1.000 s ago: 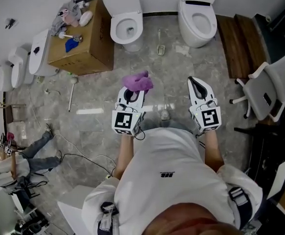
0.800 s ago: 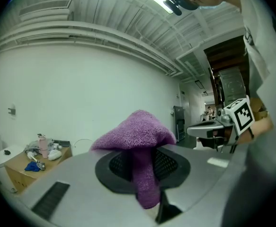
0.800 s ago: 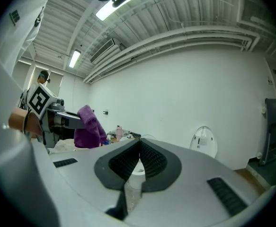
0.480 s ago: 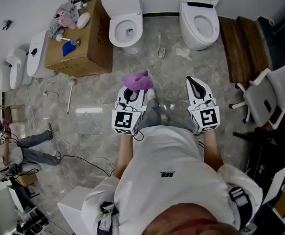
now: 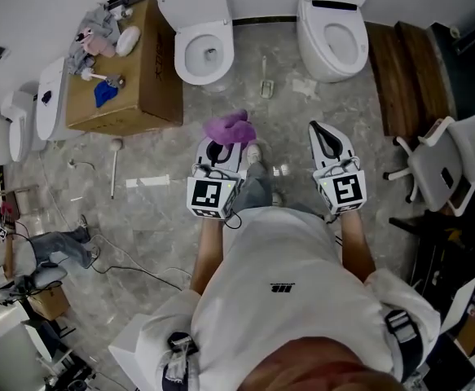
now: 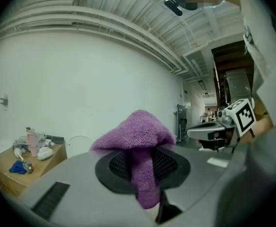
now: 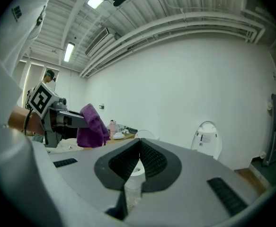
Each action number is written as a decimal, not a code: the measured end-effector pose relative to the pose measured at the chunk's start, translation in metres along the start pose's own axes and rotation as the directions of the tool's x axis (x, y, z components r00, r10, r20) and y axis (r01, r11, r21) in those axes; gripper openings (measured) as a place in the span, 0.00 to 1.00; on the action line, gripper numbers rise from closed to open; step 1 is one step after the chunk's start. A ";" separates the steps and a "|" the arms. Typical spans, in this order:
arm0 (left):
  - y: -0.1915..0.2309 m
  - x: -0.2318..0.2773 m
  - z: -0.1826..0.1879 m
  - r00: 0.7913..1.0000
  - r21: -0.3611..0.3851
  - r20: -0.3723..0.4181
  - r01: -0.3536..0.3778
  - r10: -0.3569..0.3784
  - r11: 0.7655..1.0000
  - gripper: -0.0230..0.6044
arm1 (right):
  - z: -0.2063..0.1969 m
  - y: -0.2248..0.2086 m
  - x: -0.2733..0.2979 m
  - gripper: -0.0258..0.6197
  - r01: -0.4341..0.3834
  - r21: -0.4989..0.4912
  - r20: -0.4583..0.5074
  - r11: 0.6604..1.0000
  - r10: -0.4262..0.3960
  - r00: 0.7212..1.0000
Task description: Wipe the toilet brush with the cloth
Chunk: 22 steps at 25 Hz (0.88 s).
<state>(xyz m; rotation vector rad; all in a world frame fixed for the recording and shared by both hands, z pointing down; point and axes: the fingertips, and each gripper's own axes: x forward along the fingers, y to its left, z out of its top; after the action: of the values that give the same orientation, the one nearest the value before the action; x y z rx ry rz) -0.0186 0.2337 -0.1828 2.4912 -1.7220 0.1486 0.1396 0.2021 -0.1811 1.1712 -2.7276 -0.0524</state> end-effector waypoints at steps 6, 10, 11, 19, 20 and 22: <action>0.046 0.062 -0.016 0.997 -0.002 -0.042 0.058 -0.058 0.998 0.15 | -0.009 -0.024 0.072 0.03 0.029 0.006 -0.041 1.000 -0.029 0.999; 0.079 0.099 -0.033 0.994 -0.023 -0.073 0.081 -0.083 0.996 0.15 | -0.024 -0.035 0.118 0.03 0.033 0.017 -0.089 0.999 -0.032 0.996; 0.088 0.108 -0.038 0.993 -0.028 -0.081 0.085 -0.087 0.996 0.15 | -0.029 -0.037 0.129 0.03 0.035 0.018 -0.101 0.999 -0.033 0.994; 0.142 0.174 -0.090 0.980 -0.047 -0.154 0.120 -0.126 0.992 0.15 | -0.075 -0.058 0.201 0.04 0.050 0.037 -0.166 0.998 -0.044 0.985; 0.146 0.181 -0.098 0.978 -0.047 -0.164 0.125 -0.131 0.991 0.15 | -0.082 -0.061 0.207 0.04 0.053 0.039 -0.170 0.998 -0.046 0.984; 0.155 0.196 -0.113 0.975 -0.050 -0.175 0.132 -0.139 0.990 0.15 | -0.100 -0.069 0.222 0.04 0.058 0.038 -0.183 0.998 -0.050 0.982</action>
<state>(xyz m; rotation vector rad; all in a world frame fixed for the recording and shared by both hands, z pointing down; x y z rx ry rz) -0.0971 0.0141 -0.0380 2.4730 -1.4683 0.3132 0.0557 -0.0020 -0.0578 1.1978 -2.5499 0.1031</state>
